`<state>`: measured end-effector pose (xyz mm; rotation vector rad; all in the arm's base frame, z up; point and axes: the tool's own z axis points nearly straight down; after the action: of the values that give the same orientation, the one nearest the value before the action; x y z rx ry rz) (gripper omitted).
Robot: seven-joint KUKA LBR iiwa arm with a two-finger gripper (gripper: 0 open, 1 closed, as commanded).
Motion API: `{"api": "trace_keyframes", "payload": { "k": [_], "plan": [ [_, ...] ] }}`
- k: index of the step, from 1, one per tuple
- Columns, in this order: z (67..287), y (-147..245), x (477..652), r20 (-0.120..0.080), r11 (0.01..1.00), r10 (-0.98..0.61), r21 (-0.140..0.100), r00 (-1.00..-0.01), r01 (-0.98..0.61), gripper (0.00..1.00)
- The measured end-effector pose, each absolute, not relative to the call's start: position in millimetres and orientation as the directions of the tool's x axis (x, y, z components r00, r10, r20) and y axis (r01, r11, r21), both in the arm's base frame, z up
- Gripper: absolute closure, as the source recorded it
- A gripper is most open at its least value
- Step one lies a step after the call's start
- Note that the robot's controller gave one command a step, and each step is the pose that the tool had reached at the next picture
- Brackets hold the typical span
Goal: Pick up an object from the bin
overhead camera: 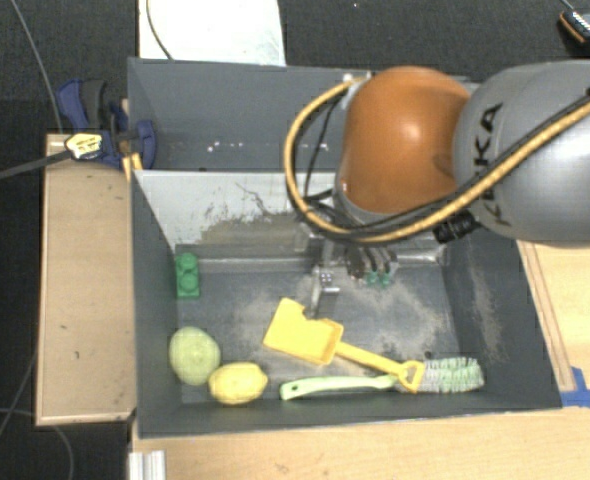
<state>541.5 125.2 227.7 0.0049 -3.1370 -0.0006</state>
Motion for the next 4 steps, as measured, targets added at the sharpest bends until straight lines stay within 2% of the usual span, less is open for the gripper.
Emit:
{"api": "trace_keyframes", "payload": {
  "k": [1, 2, 3, 4],
  "plan": [
    [231, 125, 543.2, -0.003, 1.0, 0.002, 0.001, -1.0, 0.002, 0.0],
    [122, 74, 518.9, -0.004, 0.978, 0.208, 0.003, -0.978, 0.208, 0.0],
    [162, 30, 521.1, -0.016, 1.0, 0.017, 0.005, -1.0, 0.017, 0.0],
    [106, 98, 510.2, 0.002, 0.916, 0.401, 0.002, -0.916, 0.401, 0.0]
  ]
}}
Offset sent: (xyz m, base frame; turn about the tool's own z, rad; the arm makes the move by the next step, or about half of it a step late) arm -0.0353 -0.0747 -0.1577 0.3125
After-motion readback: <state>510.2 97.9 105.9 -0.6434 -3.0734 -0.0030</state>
